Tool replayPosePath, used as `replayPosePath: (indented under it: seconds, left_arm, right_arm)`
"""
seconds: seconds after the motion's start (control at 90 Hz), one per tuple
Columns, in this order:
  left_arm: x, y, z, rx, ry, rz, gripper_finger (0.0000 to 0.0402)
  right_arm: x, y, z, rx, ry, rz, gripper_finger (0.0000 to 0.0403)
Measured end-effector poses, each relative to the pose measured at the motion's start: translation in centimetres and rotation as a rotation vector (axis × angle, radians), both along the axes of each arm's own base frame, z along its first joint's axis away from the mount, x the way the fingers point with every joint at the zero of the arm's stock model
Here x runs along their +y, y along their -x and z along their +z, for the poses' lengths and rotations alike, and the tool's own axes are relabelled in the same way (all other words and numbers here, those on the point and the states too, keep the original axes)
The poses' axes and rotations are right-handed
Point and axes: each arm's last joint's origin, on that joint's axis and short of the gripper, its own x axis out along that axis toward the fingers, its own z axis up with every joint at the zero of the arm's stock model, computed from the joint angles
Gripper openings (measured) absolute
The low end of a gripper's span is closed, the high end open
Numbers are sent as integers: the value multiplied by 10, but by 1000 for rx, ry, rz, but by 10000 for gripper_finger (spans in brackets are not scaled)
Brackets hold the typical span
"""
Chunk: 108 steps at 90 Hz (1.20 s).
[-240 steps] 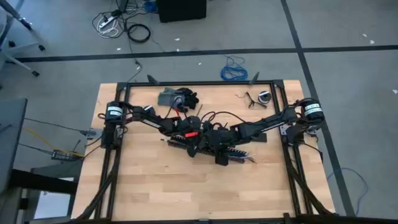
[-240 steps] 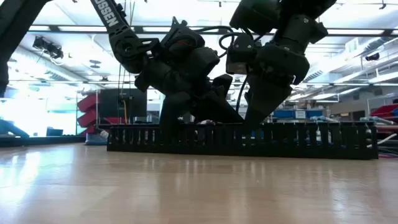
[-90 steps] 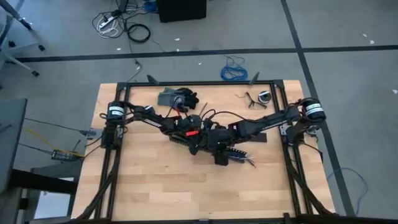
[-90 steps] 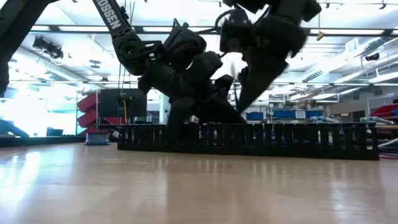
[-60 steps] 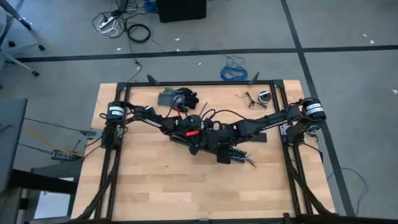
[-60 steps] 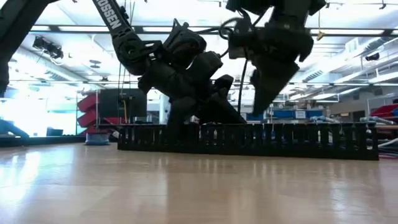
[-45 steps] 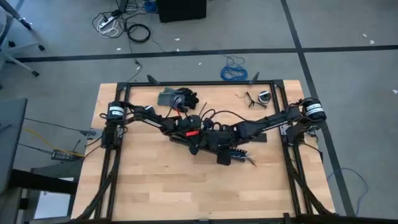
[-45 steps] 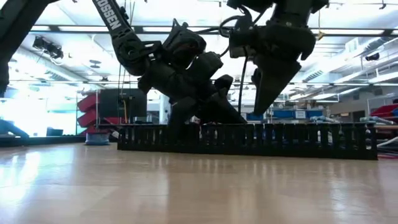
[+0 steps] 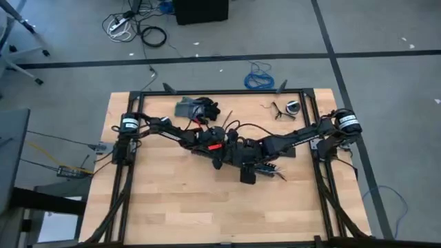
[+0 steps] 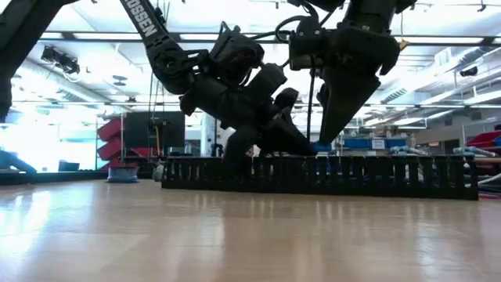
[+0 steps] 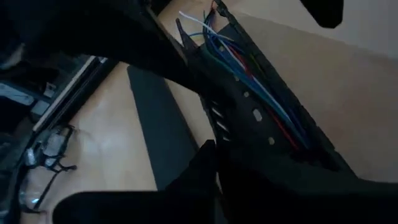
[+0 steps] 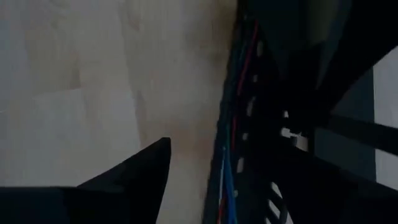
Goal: Ziptie cables
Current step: Put the cable wires in the black cable duct
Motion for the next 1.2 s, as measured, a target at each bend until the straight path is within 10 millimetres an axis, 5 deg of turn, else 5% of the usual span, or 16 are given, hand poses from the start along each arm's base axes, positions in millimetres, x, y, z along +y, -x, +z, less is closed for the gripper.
replayPosePath:
  seconds: [0.5, 1.2]
  left_arm:
    - [-1, -1, 1, -12, -39, -14, 0]
    - [1, -4, -3, -23, -40, 19, 0]
  right_arm:
    - [-7, 10, -18, 46, 94, -57, 258]
    - [-7, 5, -16, -10, 96, -47, 261]
